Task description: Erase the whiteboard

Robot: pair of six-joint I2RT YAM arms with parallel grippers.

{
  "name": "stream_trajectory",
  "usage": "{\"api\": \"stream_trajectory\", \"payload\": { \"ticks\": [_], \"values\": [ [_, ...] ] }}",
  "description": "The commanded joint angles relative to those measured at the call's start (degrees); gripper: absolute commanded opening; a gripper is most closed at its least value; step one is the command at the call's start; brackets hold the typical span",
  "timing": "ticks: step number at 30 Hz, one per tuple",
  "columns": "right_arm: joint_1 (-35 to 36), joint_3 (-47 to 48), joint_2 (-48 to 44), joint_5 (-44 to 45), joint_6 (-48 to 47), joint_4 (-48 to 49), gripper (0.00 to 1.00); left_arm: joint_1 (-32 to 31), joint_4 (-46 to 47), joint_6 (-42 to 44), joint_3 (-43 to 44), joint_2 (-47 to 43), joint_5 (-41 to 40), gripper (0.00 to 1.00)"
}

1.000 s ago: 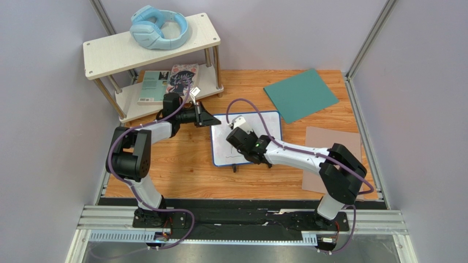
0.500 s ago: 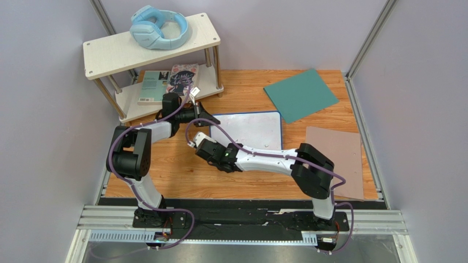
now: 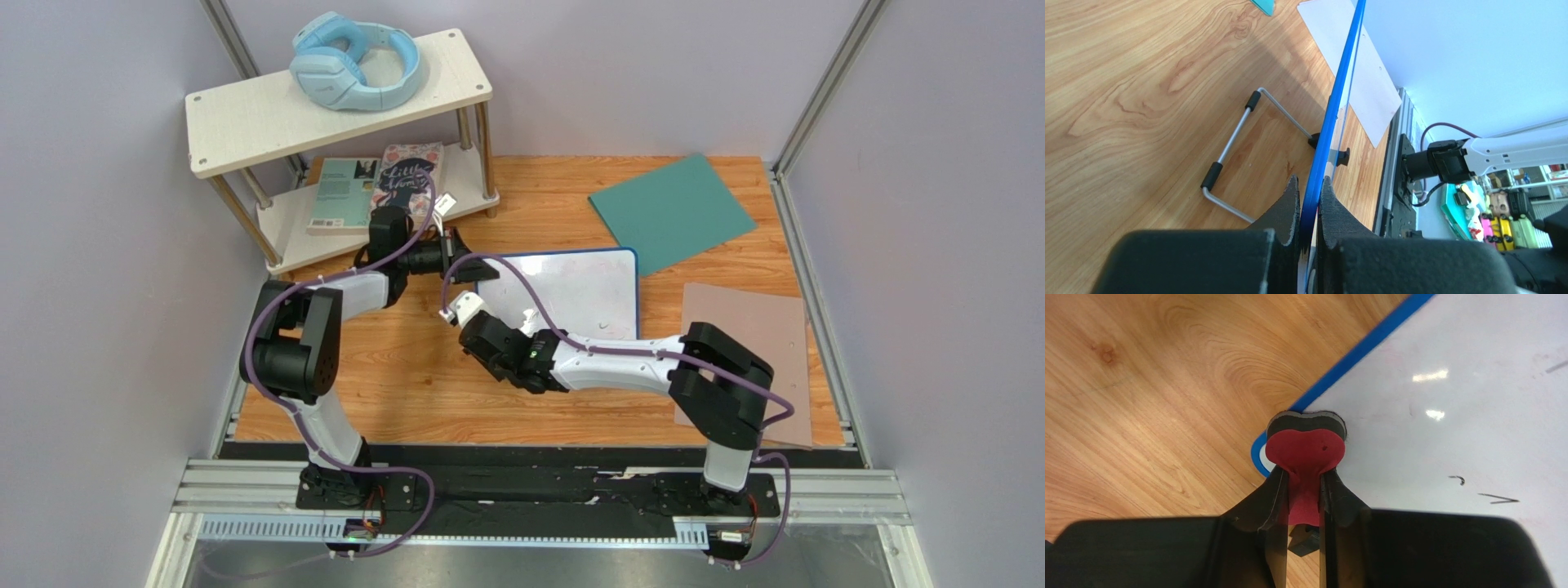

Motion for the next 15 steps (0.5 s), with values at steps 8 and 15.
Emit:
{"api": "stream_trajectory", "payload": {
  "ticks": [8, 15],
  "values": [
    [-7.35, -6.36, -2.02, 22.04, 9.54, 0.88, 0.00, 0.09, -2.78, 1.25, 0.95, 0.30, -8.11, 0.00],
    [-8.58, -8.91, -2.72, 27.24, 17.53, -3.87, 0.00, 0.44, -2.77, 0.99, 0.51, 0.22, -8.20, 0.00]
  ]
}}
